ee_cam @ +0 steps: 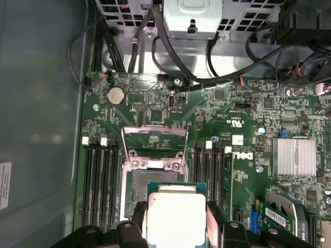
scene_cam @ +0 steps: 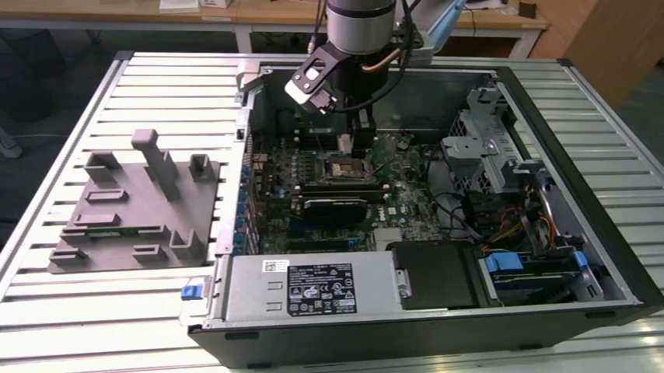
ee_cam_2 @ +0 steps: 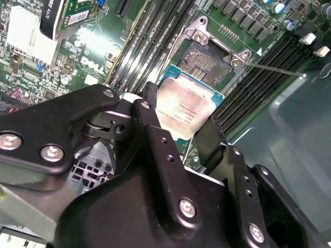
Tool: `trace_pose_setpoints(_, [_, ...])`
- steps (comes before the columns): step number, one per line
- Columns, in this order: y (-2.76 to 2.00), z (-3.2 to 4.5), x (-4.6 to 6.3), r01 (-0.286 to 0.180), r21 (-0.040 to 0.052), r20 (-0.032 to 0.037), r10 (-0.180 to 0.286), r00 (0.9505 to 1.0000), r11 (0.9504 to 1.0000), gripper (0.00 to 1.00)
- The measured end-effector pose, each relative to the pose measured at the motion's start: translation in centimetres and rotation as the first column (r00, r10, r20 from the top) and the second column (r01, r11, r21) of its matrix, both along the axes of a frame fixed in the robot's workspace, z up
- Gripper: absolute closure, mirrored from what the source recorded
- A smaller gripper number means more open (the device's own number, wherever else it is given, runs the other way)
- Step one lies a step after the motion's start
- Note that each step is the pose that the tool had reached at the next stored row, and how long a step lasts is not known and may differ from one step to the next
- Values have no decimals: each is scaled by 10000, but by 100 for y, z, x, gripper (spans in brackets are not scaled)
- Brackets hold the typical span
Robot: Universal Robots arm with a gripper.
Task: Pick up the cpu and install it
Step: 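Place the cpu into insertion slot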
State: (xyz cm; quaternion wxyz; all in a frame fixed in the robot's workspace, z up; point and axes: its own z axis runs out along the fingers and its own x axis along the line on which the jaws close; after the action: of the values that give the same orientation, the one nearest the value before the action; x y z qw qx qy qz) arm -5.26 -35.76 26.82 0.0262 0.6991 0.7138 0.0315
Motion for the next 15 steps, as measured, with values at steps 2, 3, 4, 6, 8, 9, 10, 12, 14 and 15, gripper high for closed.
trace_pose_setpoints(2, [0,-2,0,-1,1,1,1,10000,10000,46])
trace_pose_setpoints(3, [0,-4,-3,-1,2,1,1,10000,10000,46])
trace_pose_setpoints(4, [0,-4,-3,-1,2,2,1,10000,10000,46])
trace_pose_setpoints(6, [1,-5,-7,1,3,2,-1,10000,10000,46])
trace_pose_setpoints(8, [1,-9,-16,0,5,3,0,10000,10000,46])
trace_pose_setpoints(9, [1,-12,-21,0,5,4,0,10000,10000,46])
trace_pose_setpoints(10, [2,-17,-24,0,4,3,0,10000,10000,46])
trace_pose_setpoints(12, [11,-27,-27,0,0,1,0,10000,10000,46])
trace_pose_setpoints(14, [27,-40,-28,0,2,1,0,10000,10000,46])
trace_pose_setpoints(15, [38,-48,-28,0,2,2,0,10000,10000,46])
